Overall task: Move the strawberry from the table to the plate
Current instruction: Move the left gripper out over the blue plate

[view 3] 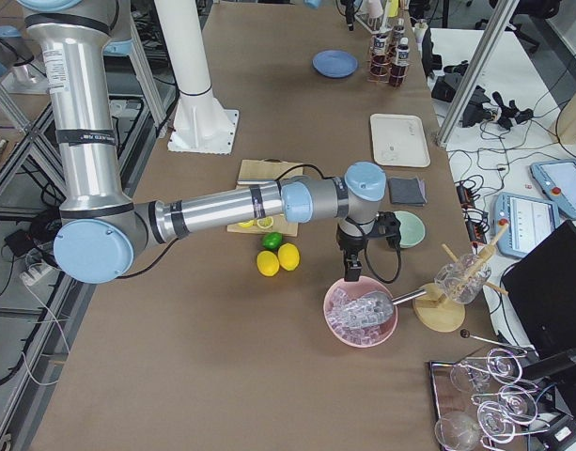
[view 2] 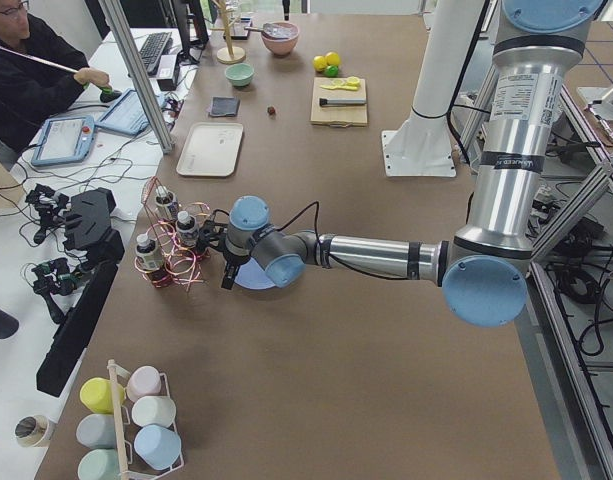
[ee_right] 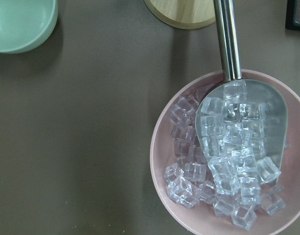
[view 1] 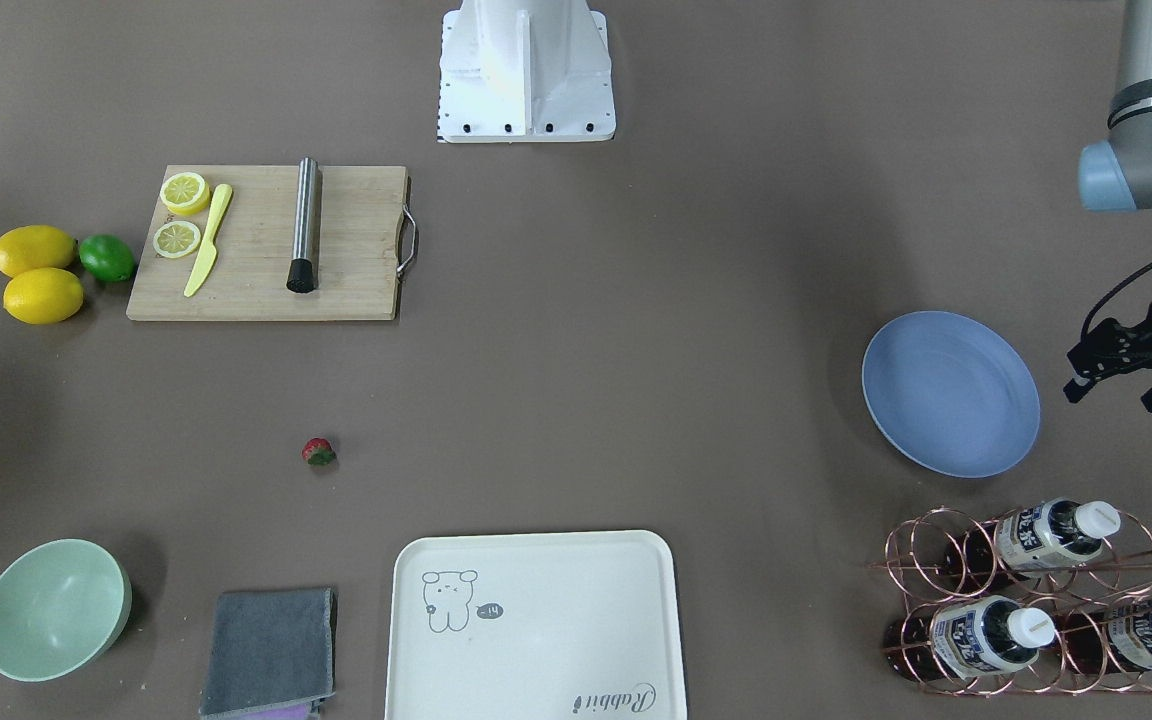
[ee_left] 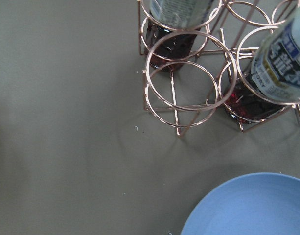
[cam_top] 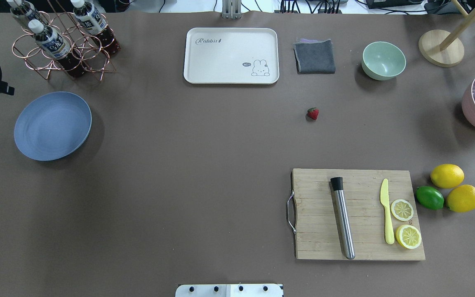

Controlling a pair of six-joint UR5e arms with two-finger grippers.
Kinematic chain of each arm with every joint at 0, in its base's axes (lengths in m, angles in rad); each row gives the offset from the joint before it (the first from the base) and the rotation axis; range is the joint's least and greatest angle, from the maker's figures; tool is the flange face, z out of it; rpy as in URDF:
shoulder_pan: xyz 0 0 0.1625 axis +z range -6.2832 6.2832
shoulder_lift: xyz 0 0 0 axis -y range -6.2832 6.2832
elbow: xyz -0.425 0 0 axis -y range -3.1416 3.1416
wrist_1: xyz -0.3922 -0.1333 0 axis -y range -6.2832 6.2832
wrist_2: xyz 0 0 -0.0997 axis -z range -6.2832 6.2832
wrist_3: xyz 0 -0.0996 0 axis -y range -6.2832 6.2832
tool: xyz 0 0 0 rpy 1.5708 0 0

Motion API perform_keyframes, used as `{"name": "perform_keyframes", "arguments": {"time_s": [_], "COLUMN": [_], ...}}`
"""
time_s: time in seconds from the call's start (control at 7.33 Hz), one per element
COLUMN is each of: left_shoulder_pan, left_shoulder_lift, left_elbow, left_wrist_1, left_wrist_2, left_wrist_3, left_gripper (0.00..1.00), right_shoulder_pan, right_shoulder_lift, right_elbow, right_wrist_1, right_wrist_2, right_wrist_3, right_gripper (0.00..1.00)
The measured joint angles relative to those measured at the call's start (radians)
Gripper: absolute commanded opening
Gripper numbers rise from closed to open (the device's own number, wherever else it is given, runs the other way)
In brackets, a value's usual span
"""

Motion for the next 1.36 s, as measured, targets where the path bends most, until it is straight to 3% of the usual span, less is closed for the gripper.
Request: {"name": "perform_keyframes", "arguments": {"time_s": [0.14,0.27,0.55,0.68,1.09,1.36], "left_shoulder_pan": [0.024,0.046,0.073,0.082,0.092,0.093], "left_shoulder_lift": [0.007,0.009,0.006,0.003,0.001,0.0], "left_elbow": [0.042,0.087,0.136,0.151,0.163,0.164], "left_wrist_1": [-0.076,-0.133,-0.172,-0.176,-0.178,-0.178], "left_wrist_2": [0.001,0.002,0.003,0.003,0.003,0.003], "left_wrist_3": [-0.021,-0.029,-0.033,-0.033,-0.033,-0.033], "left_gripper": [0.96,0.8,0.74,0.65,0.25,0.22], "right_shoulder_pan": [-0.004,-0.007,-0.01,-0.011,-0.013,-0.013], "right_shoulder_lift": [0.004,0.005,0.005,0.006,0.006,0.005], "right_elbow": [0.0,0.001,0.001,0.001,-0.001,-0.003], "right_wrist_1": [0.0,0.0,0.0,0.001,0.0,0.0], "right_wrist_2": [0.001,0.002,0.007,0.008,0.008,0.008], "right_wrist_3": [0.009,0.013,0.019,0.024,0.028,0.028], "right_gripper": [1.0,1.0,1.0,1.0,1.0,1.0]}}
